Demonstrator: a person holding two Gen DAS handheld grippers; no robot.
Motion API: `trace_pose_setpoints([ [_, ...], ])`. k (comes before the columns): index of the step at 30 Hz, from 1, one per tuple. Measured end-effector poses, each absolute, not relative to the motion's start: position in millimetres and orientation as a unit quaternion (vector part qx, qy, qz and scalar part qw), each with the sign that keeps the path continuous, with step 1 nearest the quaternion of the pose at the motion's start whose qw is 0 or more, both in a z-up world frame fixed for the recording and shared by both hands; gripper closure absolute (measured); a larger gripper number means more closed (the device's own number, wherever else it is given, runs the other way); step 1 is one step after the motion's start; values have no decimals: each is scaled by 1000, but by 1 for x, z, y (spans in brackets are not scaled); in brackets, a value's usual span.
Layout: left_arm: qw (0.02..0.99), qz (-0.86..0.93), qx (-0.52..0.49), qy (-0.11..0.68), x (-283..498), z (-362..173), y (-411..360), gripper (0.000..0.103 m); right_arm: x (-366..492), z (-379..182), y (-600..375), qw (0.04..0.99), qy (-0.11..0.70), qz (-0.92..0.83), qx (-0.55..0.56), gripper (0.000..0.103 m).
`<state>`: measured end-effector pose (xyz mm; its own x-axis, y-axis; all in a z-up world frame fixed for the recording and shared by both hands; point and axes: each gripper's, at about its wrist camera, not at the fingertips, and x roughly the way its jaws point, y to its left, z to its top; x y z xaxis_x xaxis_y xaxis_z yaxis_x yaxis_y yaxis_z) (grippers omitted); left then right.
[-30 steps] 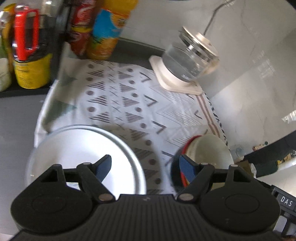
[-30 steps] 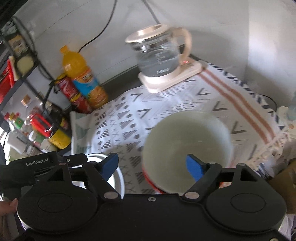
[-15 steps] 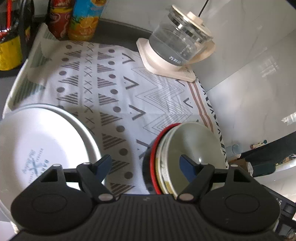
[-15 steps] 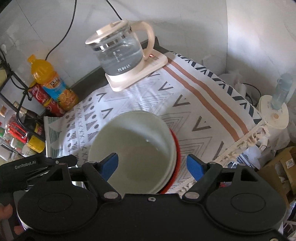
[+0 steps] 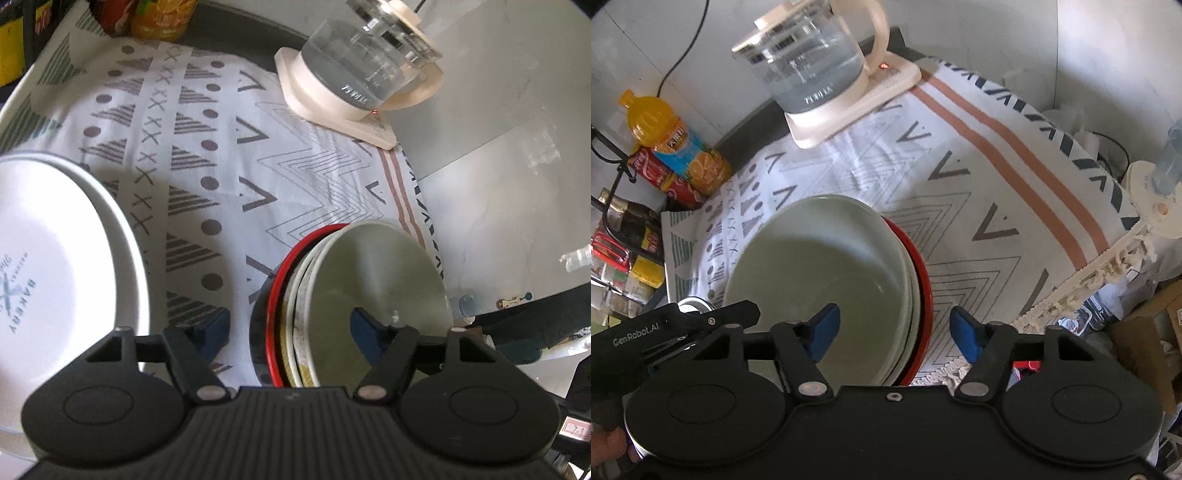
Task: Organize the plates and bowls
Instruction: 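Close both grippers on the red-and-black bowl rim, then lift the nested bowls and lower them onto the plate stack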
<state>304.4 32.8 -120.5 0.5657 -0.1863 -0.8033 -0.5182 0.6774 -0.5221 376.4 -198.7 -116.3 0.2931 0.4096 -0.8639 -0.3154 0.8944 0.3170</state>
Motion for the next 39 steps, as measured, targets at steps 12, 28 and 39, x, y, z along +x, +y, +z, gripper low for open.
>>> trace_pose_setpoints([
  [12, 772, 130, -401, 475, 312, -141, 30, 69, 389, -142, -196, 777, 586, 227, 38, 68],
  [28, 793, 88, -380, 468, 301, -119, 39, 70, 366, -119, -192, 807, 555, 195, 49, 78],
  [39, 809, 78, -377, 444, 267, -90, 77, 70, 333, -85, -154, 824, 527, 203, 56, 78],
])
